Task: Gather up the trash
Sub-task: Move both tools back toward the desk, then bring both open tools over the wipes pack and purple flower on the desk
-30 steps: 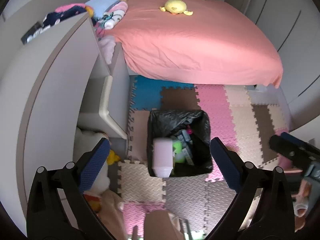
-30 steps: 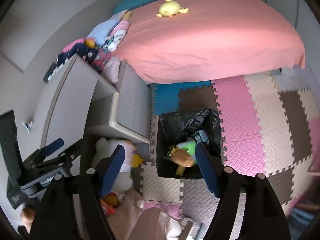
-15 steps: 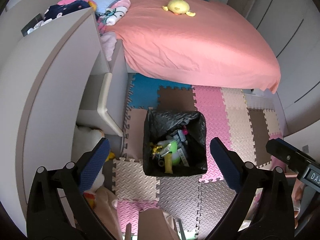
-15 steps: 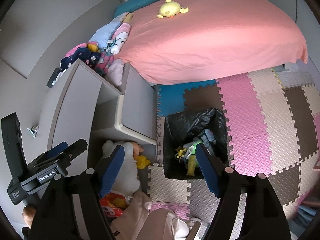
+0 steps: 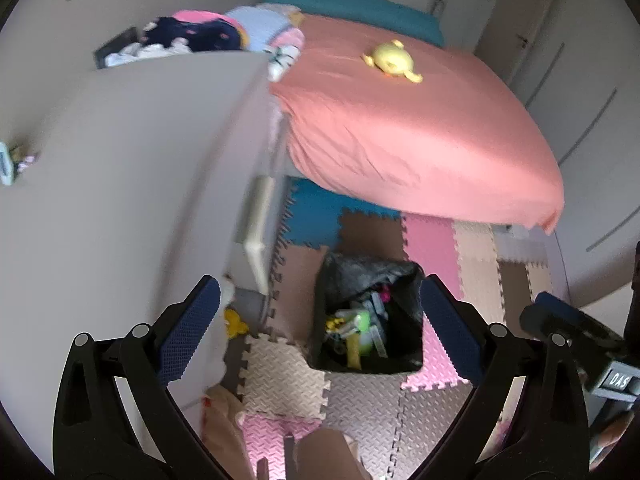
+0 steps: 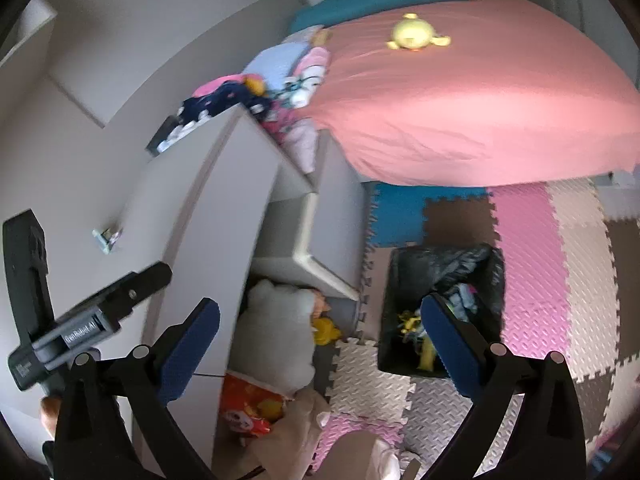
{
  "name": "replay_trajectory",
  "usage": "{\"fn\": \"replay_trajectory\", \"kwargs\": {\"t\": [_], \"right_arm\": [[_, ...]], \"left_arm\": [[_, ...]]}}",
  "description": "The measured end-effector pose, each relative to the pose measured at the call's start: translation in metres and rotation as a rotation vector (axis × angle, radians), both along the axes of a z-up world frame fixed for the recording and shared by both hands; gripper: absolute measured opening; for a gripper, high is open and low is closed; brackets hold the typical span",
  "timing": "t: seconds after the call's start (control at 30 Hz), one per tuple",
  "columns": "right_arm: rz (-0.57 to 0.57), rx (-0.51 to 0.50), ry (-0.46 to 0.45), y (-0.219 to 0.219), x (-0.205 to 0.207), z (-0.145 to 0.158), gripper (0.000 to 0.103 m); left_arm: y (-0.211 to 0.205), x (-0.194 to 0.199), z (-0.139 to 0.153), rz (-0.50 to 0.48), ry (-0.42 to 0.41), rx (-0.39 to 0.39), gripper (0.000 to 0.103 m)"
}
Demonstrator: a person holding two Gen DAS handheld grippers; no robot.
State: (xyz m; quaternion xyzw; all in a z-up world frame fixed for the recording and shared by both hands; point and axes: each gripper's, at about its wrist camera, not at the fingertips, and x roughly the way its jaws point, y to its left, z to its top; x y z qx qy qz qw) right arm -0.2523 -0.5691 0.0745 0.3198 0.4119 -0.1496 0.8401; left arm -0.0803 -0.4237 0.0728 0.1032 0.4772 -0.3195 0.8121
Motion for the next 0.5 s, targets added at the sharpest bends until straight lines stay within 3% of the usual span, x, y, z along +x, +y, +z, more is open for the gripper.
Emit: {"fn": "replay_trajectory", "kwargs": {"t": [0.3, 0.5], "right_arm": [[0.147, -0.013, -0.003, 0.061, 0.075, 0.018, 0.1], [0.239, -0.02, -0.006, 0.104, 0.128, 0.028, 0.1]], "left_arm": [[0.093, 0.057, 0.033, 0.157, -0.039, -0.037, 0.097], [0.16, 0.099, 0.039, 0.294, -0.041, -0.053, 0.097]]}}
